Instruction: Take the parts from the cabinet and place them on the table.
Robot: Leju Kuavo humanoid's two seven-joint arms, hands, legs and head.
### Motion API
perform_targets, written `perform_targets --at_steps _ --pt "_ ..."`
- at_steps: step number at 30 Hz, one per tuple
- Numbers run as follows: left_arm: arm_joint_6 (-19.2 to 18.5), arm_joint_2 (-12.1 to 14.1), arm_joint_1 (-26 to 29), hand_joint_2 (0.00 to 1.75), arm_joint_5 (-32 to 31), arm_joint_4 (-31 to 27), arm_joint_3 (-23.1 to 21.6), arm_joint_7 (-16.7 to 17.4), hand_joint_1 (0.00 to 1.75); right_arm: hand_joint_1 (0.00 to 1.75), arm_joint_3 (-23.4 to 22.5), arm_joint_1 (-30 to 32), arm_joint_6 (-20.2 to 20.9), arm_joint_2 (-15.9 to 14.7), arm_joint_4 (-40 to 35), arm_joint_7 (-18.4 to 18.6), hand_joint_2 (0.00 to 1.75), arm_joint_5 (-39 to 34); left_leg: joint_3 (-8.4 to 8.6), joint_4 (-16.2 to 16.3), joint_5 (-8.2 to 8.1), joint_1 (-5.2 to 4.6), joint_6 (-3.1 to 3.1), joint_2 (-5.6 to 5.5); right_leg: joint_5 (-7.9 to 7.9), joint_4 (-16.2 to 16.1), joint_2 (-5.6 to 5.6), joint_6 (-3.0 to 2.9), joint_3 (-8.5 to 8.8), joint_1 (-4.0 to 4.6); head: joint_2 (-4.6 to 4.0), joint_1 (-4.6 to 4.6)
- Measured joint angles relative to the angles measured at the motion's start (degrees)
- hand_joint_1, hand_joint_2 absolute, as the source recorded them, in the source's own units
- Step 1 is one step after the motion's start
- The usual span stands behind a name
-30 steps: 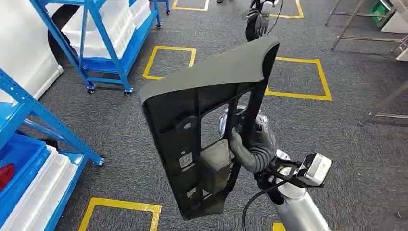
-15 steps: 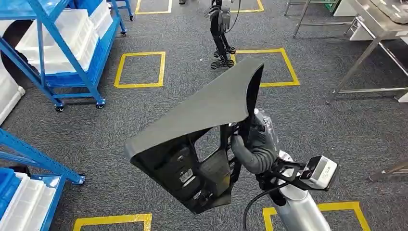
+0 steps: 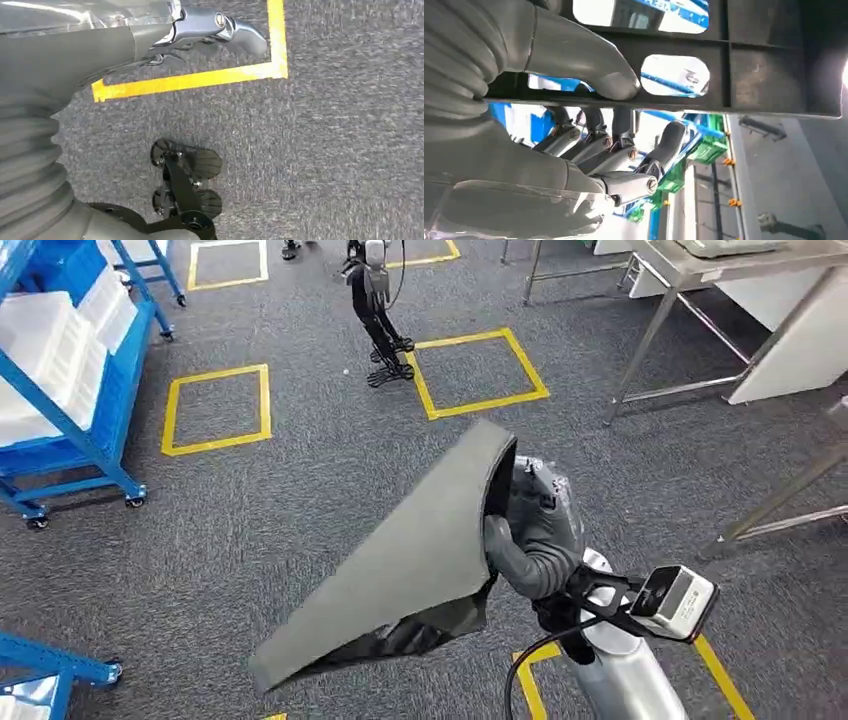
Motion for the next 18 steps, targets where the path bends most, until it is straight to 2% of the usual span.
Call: perform_targets --at_steps 1,2,3,4,5,6,7,8,9,10,11,12,13,14,17,18 --pt "0.0 0.0 -0.1 1.75 0.0 0.0 0.0 0.0 0.00 1.75 -0.1 0.0 0.0 0.0 0.0 0.0 1.75 0.0 0.24 0.0 0.11 -0.14 0.26 0.43 0.18 -0.2 0.47 0.30 -0.03 -0.13 0.00 0.04" --pt "0.0 0.0 -0.2 1.75 0.0 0.0 0.0 0.0 0.00 1.75 -0.2 0.0 0.0 0.0 -0.1 0.0 1.75 0.0 0.44 -0.8 0.52 0.21 0.73 1.14 0.28 -0.3 1.14 0.77 -0.16 0.13 0.00 0.02" --pt "0.0 -0.1 -0.4 1.75 0.0 0.0 0.0 0.0 0.00 1.75 -0.2 0.0 0.0 0.0 -0.3 0.0 1.75 0.0 0.74 -1.4 0.96 0.39 1.05 2.09 -0.49 0.6 -1.63 0.71 -0.31 0.05 0.00 0.07" --pt "0.0 -0.1 -0.3 1.75 0.0 0.0 0.0 0.0 0.00 1.75 -0.3 -0.2 0.0 0.0 -0.3 0.0 1.75 0.0 0.80 -1.6 1.04 0.33 1.34 2.52 -2.25 2.8 -4.38 0.95 -1.50 0.20 0.00 0.41" --pt "0.0 -0.1 -0.2 1.75 0.0 0.0 0.0 0.0 0.00 1.75 -0.3 -0.3 0.0 0.0 -0.4 0.0 1.75 0.0 0.74 -1.6 1.05 0.23 1.39 3.22 -4.66 7.1 -5.80 1.24 -3.60 0.08 0.00 0.39" --pt "0.0 0.0 -0.1 1.75 0.0 0.0 0.0 0.0 0.00 1.75 -0.3 -0.2 0.0 0.0 -0.4 0.0 1.75 0.0 0.72 -1.6 1.02 0.18 1.42 3.99 -6.79 12.0 -6.32 1.49 -6.02 -0.15 -0.02 0.42" --pt "0.0 0.0 0.0 1.75 0.0 0.0 0.0 0.0 0.00 1.75 -0.3 -0.1 0.0 0.0 -0.3 0.0 1.75 0.0 0.64 -1.6 0.94 0.18 1.44 4.80 -8.02 16.0 -6.45 1.74 -8.02 -0.36 0.00 0.44" --pt "0.0 0.0 0.0 1.75 0.0 0.0 0.0 0.0 0.00 1.75 -0.3 -0.1 0.0 0.0 -0.3 0.0 1.75 0.0 0.60 -1.5 0.91 0.19 1.40 5.52 -8.03 17.8 -6.50 1.94 -8.99 -0.57 0.00 0.46" --pt "0.0 -0.1 0.0 1.75 -0.1 0.0 0.0 0.1 0.00 1.75 -0.3 -0.1 0.0 0.0 -0.3 0.0 1.75 0.0 0.64 -1.5 0.83 0.21 1.28 6.27 -6.76 16.5 -6.66 2.14 -8.39 -0.81 0.00 0.42" --pt "-0.1 -0.1 0.0 1.75 -0.1 0.0 0.0 0.4 0.00 1.75 -0.3 -0.1 0.0 0.0 -0.3 0.1 1.75 0.1 0.67 -1.4 0.69 0.26 1.12 6.98 -4.56 12.7 -7.06 2.32 -6.37 -1.00 0.00 0.46" --pt "-0.2 -0.2 -0.1 1.75 -0.1 0.0 0.0 0.7 0.00 1.75 -0.3 -0.1 0.0 0.0 -0.4 0.1 1.75 0.1 0.70 -1.2 0.49 0.31 0.85 7.56 -2.12 7.1 -7.98 2.44 -3.40 -1.13 0.00 0.44" --pt "-0.2 -0.2 -0.2 1.75 -0.1 0.0 0.0 1.0 0.00 1.75 -0.3 -0.1 0.0 0.0 -0.5 0.1 1.75 0.1 0.73 -0.9 0.21 0.35 0.52 8.12 -0.41 2.0 -9.73 2.47 -0.48 -1.18 0.00 0.46" --pt "-0.3 -0.1 -0.2 1.75 -0.1 0.0 0.0 1.2 0.00 1.75 -0.4 -0.1 0.0 0.0 -0.5 0.2 1.75 0.1 0.70 -0.6 -0.19 -0.18 -0.01 8.45 -1.41 0.8 -11.63 1.88 0.15 -0.54 0.00 0.44" --pt "-0.3 0.0 -0.2 1.75 -0.1 0.0 0.0 1.3 0.00 1.75 -0.5 -0.1 0.0 0.0 -0.6 0.3 1.75 0.2 0.86 -0.4 -0.51 -0.14 -0.40 8.88 -1.05 0.5 -10.93 1.42 -0.01 -0.76 0.00 0.37" --pt "-0.2 0.2 -0.3 1.75 0.1 0.0 0.1 1.9 0.00 1.75 -1.0 0.0 0.1 0.0 -0.6 0.4 1.75 0.2 1.58 -0.7 -0.75 0.22 -1.50 10.65 -1.13 0.5 -8.76 0.34 -0.11 -0.31 -0.02 0.31" --pt "-0.1 0.2 -0.4 1.75 0.3 0.0 0.1 2.0 0.00 1.75 -1.2 0.1 0.1 0.0 -0.9 0.5 1.75 0.3 1.43 -0.5 -1.17 0.53 -2.05 9.86 -0.89 0.3 -8.15 -0.10 0.12 -0.57 0.00 0.28"
